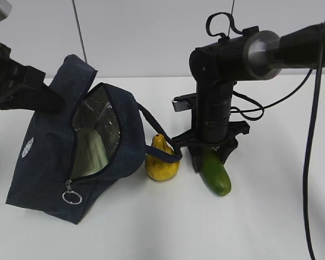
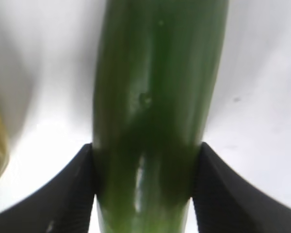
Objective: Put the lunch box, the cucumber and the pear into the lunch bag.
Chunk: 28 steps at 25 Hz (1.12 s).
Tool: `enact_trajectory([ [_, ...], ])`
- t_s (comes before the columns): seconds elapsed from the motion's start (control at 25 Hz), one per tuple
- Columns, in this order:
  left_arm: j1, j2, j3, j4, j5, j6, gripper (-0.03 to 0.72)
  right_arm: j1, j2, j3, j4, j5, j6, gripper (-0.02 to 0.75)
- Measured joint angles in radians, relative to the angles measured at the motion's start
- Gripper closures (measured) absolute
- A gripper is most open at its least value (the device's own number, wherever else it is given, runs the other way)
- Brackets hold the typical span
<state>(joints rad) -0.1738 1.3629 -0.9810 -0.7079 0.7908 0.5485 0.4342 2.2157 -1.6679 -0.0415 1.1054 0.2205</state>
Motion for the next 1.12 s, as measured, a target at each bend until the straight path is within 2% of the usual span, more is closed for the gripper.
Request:
enact_trajectory([
  [0.16,0.0,0.0,0.0,0.0,0.0,0.0,0.666,-0.002,-0.066,-0.033,-0.037,-0.013,-0.004,0.336],
  [0.32,0.0,0.0,0.0,0.001,0.001,0.0,0.666,-0.002,-0.151,-0.098,-0.01,-0.036,-0.013,0.336],
  [0.4,0.0,0.0,0.0,0.001,0.001,0.0,0.666,-0.002,-0.185,-0.134,0.041,-0.038,-0.045,0.336],
  [0.56,0.0,0.0,0.0,0.002,0.0,0.0,0.666,0.002,-0.216,-0.207,0.266,-0.034,-0.145,0.337],
  [0.88,0.0,0.0,0.0,0.002,0.0,0.0,0.666,0.07,-0.175,-0.212,0.451,-0.065,-0.195,0.337],
  [0.92,0.0,0.0,0.0,0.002,0.0,0.0,0.666,0.075,-0.162,-0.213,0.472,-0.07,-0.199,0.288],
  [0.96,0.0,0.0,0.0,0.002,0.0,0.0,0.666,0.081,-0.151,-0.213,0.489,-0.072,-0.208,0.339],
  [1.12,0.0,-0.001,0.0,0.002,0.0,0.0,0.666,0.099,-0.108,-0.215,0.549,-0.092,-0.236,0.339],
])
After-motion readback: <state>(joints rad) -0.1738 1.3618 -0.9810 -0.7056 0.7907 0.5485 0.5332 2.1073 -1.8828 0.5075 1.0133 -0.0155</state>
